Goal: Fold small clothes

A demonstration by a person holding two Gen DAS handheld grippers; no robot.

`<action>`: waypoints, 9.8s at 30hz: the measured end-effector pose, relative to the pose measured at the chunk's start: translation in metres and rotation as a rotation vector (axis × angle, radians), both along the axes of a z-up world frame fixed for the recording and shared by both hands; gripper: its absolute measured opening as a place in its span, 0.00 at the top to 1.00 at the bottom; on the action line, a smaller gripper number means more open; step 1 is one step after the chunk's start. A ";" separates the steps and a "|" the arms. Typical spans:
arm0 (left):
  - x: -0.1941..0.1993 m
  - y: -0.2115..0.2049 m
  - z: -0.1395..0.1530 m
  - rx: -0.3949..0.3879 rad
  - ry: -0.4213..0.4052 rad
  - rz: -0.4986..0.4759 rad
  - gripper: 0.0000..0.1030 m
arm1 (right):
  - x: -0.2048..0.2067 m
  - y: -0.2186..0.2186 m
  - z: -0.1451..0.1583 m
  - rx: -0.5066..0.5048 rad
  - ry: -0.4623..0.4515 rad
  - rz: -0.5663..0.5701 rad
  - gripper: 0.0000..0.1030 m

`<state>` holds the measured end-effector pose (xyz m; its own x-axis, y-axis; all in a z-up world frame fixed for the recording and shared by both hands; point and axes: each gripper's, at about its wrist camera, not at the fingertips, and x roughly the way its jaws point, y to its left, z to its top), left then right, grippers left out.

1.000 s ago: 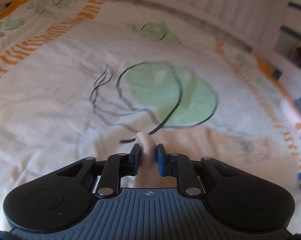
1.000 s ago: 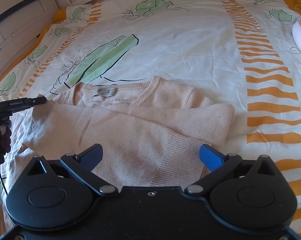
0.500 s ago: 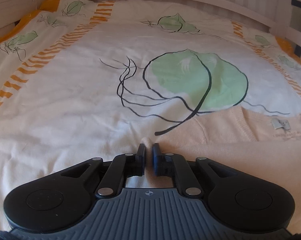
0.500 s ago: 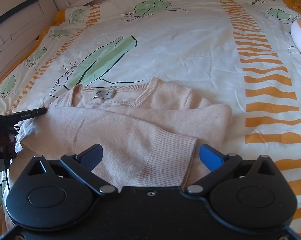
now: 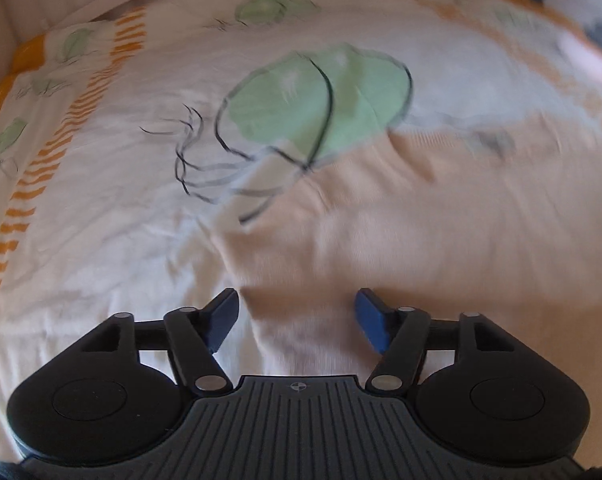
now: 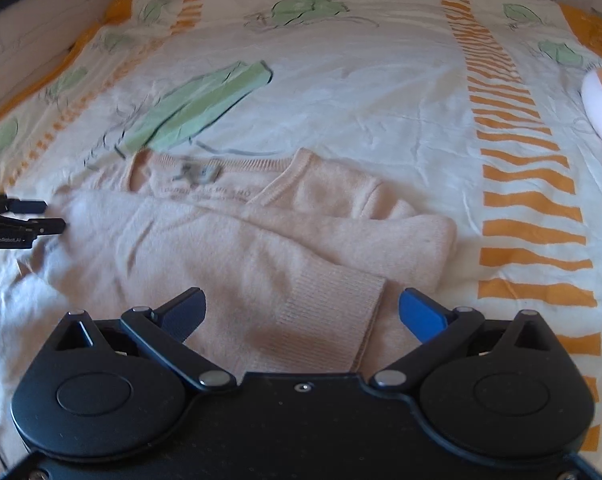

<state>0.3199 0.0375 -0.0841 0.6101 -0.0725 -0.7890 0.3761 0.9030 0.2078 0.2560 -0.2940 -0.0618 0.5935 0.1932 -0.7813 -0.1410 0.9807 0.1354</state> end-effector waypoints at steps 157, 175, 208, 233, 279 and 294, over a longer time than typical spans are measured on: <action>0.039 0.064 0.009 -0.803 0.181 0.283 0.17 | 0.023 -0.071 -0.016 0.510 0.037 -0.282 0.83; -0.028 -0.052 0.032 -0.356 0.189 -0.323 0.07 | -0.005 0.007 0.038 0.124 -0.256 0.078 0.22; 0.042 0.001 0.006 -0.556 0.127 0.010 0.07 | -0.007 0.046 0.020 0.096 -0.206 0.340 0.22; 0.051 0.035 0.019 -0.720 0.067 0.173 0.07 | 0.043 0.020 0.001 -0.109 -0.193 0.056 0.22; 0.039 0.032 -0.003 -0.203 0.260 0.074 0.04 | 0.023 -0.088 -0.017 0.453 0.156 -0.196 0.06; 0.012 -0.011 0.026 -0.353 0.228 -0.096 0.01 | 0.018 -0.051 0.022 0.503 0.020 0.069 0.04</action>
